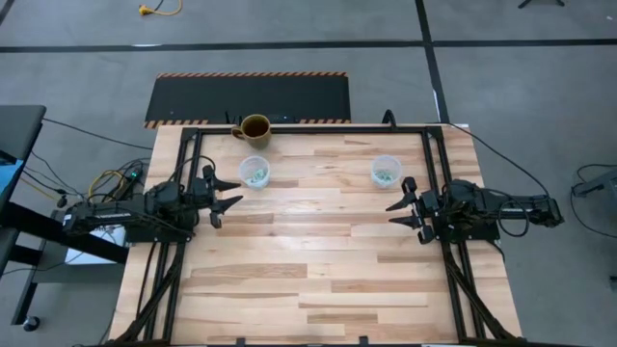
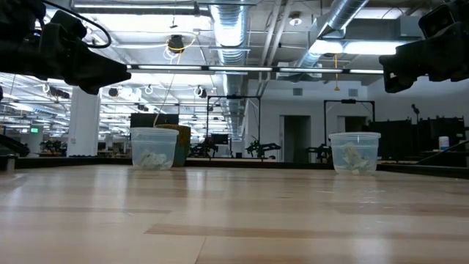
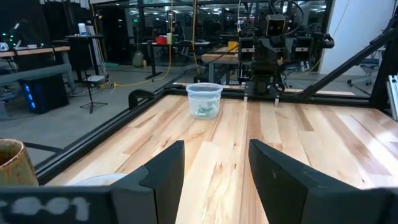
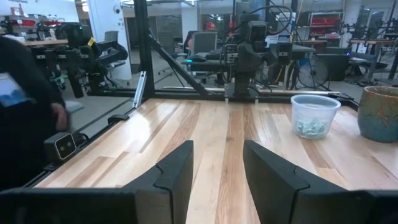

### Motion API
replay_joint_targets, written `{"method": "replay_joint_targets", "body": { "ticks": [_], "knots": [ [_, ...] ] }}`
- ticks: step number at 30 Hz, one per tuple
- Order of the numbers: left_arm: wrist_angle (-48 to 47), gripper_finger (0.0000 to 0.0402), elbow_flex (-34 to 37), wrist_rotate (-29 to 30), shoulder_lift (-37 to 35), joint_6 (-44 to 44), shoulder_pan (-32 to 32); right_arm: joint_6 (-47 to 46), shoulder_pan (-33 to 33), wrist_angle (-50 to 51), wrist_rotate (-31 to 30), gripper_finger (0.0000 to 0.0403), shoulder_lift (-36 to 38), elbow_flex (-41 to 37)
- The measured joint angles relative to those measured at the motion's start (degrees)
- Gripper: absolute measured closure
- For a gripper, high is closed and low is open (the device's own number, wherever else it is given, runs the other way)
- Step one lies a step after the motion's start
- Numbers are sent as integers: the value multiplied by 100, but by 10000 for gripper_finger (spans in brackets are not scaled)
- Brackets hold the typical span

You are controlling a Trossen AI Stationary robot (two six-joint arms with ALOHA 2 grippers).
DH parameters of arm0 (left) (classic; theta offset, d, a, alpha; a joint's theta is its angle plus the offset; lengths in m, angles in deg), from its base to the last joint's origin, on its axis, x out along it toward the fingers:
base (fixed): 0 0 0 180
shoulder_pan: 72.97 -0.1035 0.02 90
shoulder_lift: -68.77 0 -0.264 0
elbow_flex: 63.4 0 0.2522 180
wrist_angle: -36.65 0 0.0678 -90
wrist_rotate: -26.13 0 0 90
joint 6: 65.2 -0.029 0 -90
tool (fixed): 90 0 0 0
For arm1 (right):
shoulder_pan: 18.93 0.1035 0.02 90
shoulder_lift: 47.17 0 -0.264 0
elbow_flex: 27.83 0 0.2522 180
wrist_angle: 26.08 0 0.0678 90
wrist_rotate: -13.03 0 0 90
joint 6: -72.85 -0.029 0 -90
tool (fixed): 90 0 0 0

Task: Pick and place items into bin
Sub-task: Return to Home Position

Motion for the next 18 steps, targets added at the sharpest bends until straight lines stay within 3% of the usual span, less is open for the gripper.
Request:
{"method": "replay_joint_targets", "body": {
  "ticks": [18],
  "knots": [
    [-2, 233, 4, 4, 0, -17, 0, 0, -1, 0, 0, 270, 0, 0]
  ]
}}
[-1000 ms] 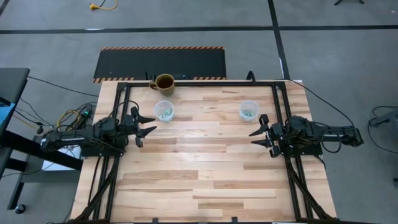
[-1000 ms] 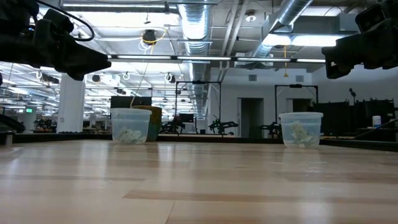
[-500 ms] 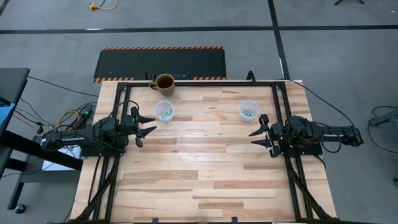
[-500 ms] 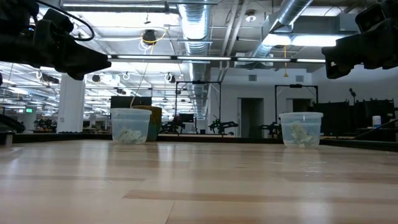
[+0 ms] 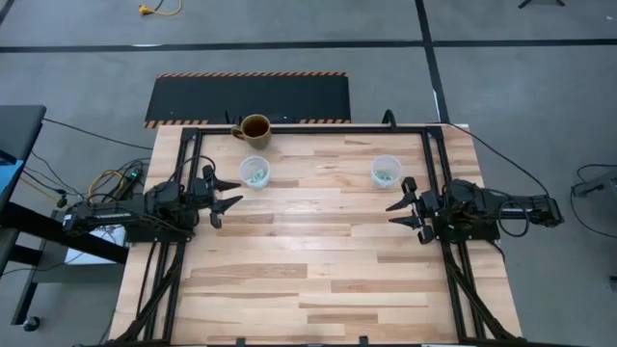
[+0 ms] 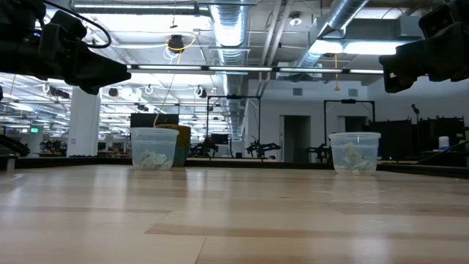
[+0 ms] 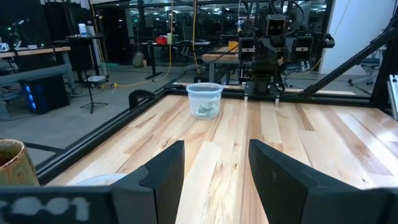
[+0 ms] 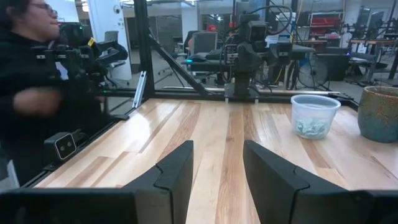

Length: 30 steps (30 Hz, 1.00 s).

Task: Pick and place items into bin
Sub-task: Return to Home Position

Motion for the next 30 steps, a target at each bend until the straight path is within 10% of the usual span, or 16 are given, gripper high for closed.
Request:
{"method": "replay_joint_targets", "body": {
  "ticks": [30],
  "knots": [
    [0, 233, 0, 4, 0, 57, 0, -1, -1, 0, 0, 270, 0, 0]
  ]
}}
